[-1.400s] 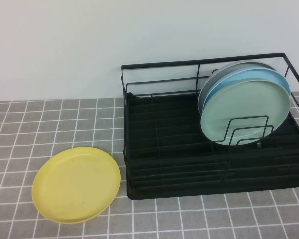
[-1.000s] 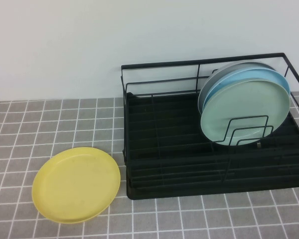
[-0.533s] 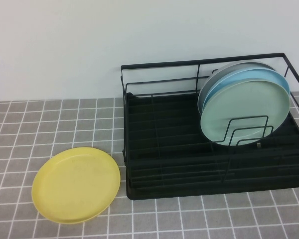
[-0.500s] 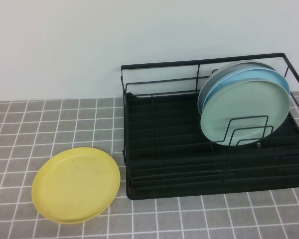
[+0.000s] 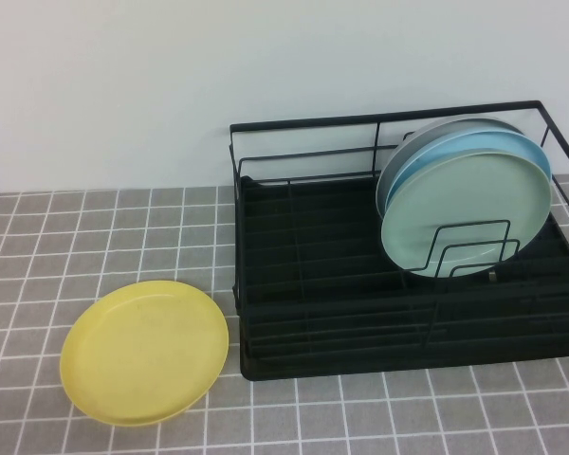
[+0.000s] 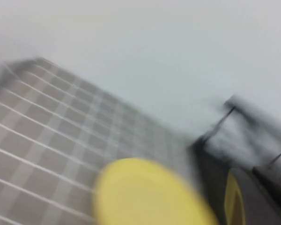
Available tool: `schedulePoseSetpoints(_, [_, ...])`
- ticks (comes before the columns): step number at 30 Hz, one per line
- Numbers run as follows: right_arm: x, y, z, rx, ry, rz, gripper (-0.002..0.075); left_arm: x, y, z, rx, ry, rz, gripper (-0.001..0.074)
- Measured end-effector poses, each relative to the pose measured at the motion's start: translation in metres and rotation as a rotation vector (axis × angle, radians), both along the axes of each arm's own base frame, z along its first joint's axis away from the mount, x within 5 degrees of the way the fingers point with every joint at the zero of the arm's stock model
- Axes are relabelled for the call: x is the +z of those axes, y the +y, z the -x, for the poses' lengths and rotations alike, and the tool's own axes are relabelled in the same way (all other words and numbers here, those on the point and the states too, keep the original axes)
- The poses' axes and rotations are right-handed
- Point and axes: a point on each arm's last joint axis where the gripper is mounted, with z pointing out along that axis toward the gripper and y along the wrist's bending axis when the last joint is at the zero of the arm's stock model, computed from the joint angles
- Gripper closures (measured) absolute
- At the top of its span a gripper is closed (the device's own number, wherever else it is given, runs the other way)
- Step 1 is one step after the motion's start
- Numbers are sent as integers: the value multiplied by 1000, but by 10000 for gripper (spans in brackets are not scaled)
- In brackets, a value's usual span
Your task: Place plate on rack
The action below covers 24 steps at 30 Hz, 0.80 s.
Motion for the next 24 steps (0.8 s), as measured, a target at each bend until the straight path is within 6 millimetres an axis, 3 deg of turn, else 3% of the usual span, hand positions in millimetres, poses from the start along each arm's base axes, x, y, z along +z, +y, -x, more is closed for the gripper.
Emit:
schedulePoseSetpoints(4, [4, -4, 1, -43, -39, 14, 727, 1, -2, 0, -15, 0, 195, 735])
schedulePoseSetpoints(11, [10, -7, 3, -103, -103, 89, 727, 1, -2, 0, -17, -3, 158, 735])
schedulePoseSetpoints(19, [59, 1, 14, -104, -168, 433, 727, 5, -1, 0, -4, -25, 383, 735])
schedulePoseSetpoints(24, [76, 10, -6, -24, -8, 723, 727, 7, 6, 0, 58, -66, 384, 735])
